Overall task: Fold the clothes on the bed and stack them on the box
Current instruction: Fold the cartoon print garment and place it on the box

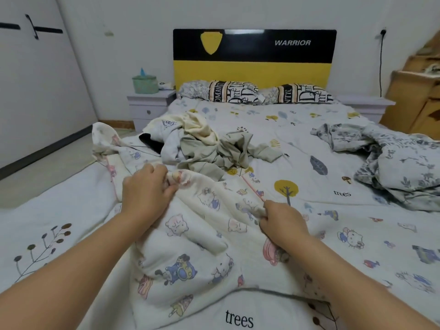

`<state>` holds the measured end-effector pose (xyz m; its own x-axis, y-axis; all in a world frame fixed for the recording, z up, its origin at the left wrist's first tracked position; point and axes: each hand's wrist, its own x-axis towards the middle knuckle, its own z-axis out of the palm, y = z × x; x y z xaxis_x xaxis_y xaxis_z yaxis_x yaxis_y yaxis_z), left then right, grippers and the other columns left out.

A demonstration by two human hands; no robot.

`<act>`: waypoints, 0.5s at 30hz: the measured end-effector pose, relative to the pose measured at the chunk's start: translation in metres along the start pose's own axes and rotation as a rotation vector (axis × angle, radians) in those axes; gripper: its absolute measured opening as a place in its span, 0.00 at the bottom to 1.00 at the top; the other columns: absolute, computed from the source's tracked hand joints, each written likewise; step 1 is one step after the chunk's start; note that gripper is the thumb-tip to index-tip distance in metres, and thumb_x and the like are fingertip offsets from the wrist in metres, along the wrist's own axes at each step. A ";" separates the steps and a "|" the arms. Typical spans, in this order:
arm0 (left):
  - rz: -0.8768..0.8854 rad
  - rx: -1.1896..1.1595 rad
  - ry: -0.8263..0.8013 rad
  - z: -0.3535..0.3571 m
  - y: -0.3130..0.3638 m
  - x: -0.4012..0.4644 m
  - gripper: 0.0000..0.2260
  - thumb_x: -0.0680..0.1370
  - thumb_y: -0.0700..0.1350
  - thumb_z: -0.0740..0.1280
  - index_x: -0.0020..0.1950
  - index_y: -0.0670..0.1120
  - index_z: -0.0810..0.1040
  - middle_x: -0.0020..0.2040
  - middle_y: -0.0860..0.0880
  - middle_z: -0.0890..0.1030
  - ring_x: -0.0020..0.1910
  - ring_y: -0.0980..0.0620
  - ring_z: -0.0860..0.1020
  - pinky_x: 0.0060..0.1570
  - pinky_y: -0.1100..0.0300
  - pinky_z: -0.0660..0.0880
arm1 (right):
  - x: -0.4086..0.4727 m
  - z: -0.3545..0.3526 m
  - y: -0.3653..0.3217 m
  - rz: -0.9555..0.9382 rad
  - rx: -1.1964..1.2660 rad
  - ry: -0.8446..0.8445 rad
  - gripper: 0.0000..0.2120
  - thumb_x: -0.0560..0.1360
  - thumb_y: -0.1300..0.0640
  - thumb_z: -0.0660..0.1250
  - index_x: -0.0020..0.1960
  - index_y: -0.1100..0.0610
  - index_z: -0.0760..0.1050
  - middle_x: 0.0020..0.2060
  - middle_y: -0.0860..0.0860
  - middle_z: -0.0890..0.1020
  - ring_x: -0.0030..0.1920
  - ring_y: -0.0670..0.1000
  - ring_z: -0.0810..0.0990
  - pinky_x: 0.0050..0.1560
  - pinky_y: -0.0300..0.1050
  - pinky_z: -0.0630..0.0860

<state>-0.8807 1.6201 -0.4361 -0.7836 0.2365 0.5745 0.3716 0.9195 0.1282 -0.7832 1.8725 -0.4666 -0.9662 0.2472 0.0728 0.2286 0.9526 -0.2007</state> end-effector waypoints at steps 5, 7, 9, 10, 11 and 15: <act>0.051 -0.159 -0.742 -0.031 0.021 0.000 0.24 0.78 0.63 0.52 0.34 0.50 0.74 0.33 0.53 0.73 0.36 0.54 0.73 0.38 0.59 0.66 | -0.009 -0.005 0.004 -0.070 -0.110 -0.470 0.14 0.76 0.57 0.58 0.32 0.55 0.61 0.31 0.50 0.67 0.40 0.54 0.70 0.30 0.37 0.61; -0.035 -0.108 -1.180 -0.039 0.031 0.002 0.27 0.79 0.64 0.48 0.35 0.51 0.78 0.34 0.54 0.76 0.37 0.54 0.74 0.42 0.61 0.70 | -0.008 -0.008 0.005 -0.047 -0.100 -0.610 0.14 0.75 0.57 0.60 0.31 0.56 0.62 0.30 0.51 0.67 0.35 0.53 0.68 0.31 0.40 0.62; -0.056 -0.131 -1.319 -0.035 0.034 0.005 0.26 0.79 0.62 0.52 0.35 0.49 0.81 0.33 0.52 0.78 0.31 0.54 0.74 0.35 0.64 0.72 | -0.005 -0.016 0.004 -0.023 -0.043 -0.647 0.16 0.74 0.51 0.62 0.31 0.56 0.62 0.29 0.50 0.67 0.30 0.50 0.66 0.32 0.42 0.63; -0.060 -0.164 -1.243 -0.029 0.033 0.007 0.23 0.80 0.59 0.55 0.35 0.49 0.80 0.33 0.51 0.79 0.30 0.54 0.74 0.32 0.64 0.71 | -0.003 -0.019 0.003 -0.013 -0.015 -0.638 0.18 0.74 0.46 0.62 0.32 0.55 0.65 0.30 0.50 0.69 0.30 0.50 0.67 0.33 0.42 0.66; -0.068 -0.176 -1.093 -0.020 0.030 0.011 0.19 0.80 0.55 0.58 0.35 0.48 0.79 0.36 0.50 0.80 0.31 0.54 0.74 0.32 0.64 0.70 | 0.001 -0.022 0.001 0.001 0.011 -0.609 0.20 0.74 0.41 0.61 0.34 0.56 0.70 0.32 0.50 0.73 0.32 0.50 0.71 0.37 0.43 0.70; -0.134 0.005 -0.583 0.020 0.014 0.021 0.07 0.77 0.45 0.64 0.53 0.46 0.74 0.57 0.45 0.77 0.54 0.47 0.74 0.50 0.56 0.71 | 0.029 -0.015 -0.008 0.009 0.046 -0.329 0.17 0.80 0.47 0.54 0.44 0.58 0.72 0.42 0.54 0.75 0.43 0.54 0.73 0.43 0.44 0.70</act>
<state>-0.9020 1.6447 -0.4382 -0.9682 0.2499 0.0145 0.2489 0.9546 0.1639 -0.8114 1.8750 -0.4477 -0.9525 0.1776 -0.2473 0.2387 0.9398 -0.2443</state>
